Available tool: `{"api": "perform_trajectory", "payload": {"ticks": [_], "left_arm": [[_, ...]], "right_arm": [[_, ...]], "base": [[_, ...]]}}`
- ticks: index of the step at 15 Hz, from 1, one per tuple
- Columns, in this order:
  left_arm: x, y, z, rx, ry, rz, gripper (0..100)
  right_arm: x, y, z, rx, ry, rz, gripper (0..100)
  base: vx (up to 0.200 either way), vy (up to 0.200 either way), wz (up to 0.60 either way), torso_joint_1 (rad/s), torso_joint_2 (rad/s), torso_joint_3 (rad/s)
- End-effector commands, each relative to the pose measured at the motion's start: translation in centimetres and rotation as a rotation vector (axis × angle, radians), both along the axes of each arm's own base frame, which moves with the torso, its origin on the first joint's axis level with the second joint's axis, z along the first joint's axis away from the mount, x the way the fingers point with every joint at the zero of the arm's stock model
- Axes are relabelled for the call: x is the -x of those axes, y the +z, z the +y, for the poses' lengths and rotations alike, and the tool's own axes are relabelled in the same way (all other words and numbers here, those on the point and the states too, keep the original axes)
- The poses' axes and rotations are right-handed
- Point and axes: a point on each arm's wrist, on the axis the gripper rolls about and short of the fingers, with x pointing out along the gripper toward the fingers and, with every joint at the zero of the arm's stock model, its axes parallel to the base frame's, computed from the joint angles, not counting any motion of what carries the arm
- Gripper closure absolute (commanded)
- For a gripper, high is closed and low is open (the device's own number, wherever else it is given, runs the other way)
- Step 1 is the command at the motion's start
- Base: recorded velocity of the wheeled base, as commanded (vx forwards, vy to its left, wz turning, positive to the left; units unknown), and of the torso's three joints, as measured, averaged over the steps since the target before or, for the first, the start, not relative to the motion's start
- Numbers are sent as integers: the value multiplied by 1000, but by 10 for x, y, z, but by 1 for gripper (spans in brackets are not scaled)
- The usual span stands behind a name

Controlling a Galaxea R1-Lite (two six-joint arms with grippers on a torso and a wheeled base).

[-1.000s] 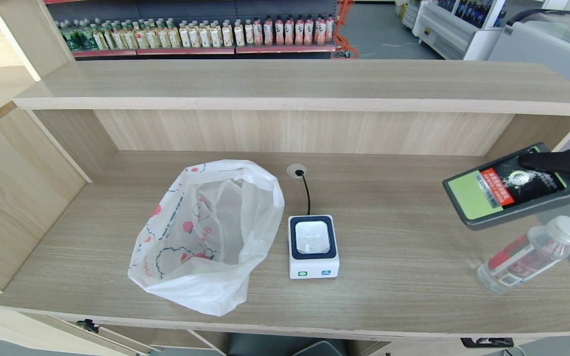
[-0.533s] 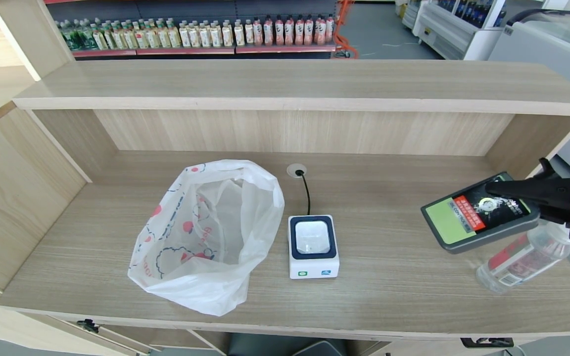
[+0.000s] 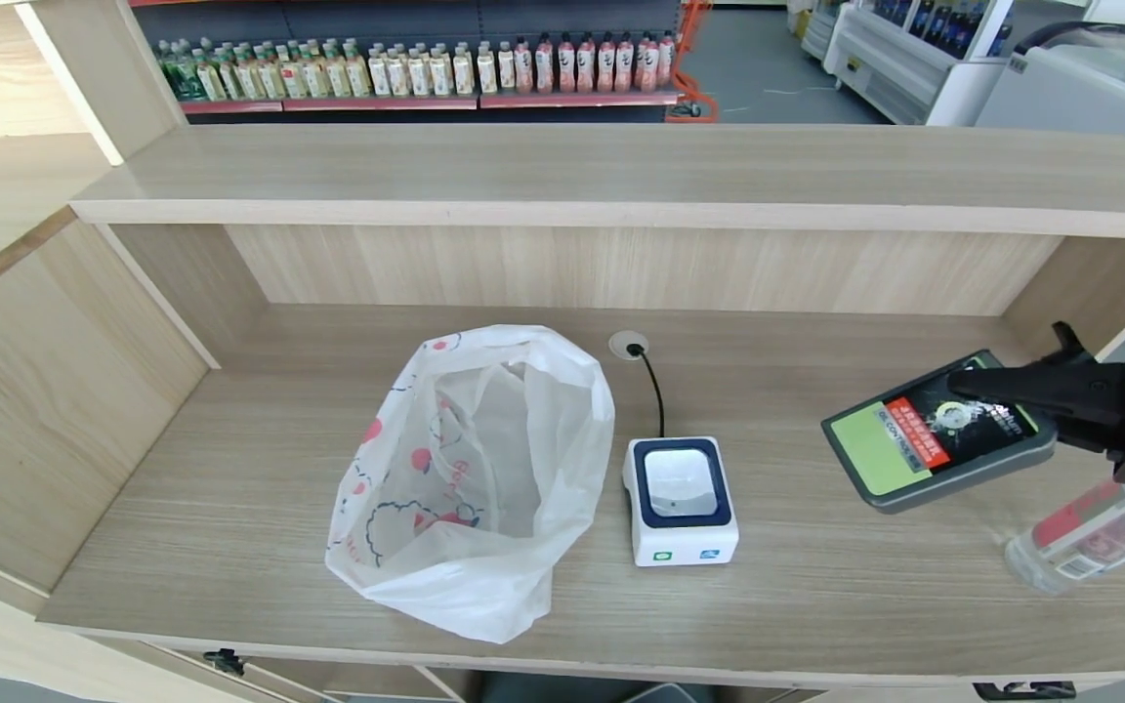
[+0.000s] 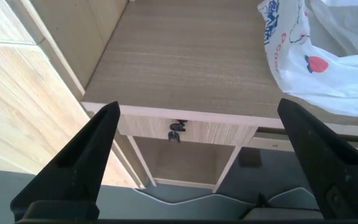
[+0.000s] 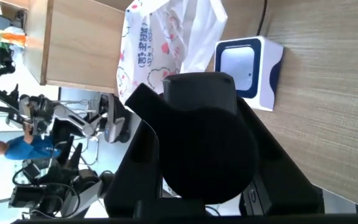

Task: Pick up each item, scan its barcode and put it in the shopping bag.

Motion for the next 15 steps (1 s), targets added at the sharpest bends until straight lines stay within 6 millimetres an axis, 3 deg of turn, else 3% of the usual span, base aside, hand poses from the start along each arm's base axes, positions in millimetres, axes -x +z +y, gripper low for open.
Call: {"api": "perform_trajectory", "payload": {"ticks": [1, 3, 7, 15], "left_arm": [[0, 0, 0, 0, 1, -2, 0], [0, 0, 0, -3, 1, 0, 0], [0, 0, 0, -5, 1, -1, 0], [0, 0, 0, -8, 1, -1, 0]], "right_arm": [[-1, -3, 3, 4, 16, 9, 100], [-5, -8, 3, 14, 17, 24, 100], [-28, -30, 8, 167, 2, 21, 100], [-48, -52, 31, 176, 102, 9, 100]], "base": [[0, 200, 0, 2, -2, 2], [0, 200, 0, 2, 2, 5], [0, 0, 0, 0, 0, 0], [0, 0, 0, 0, 0, 0]]}}
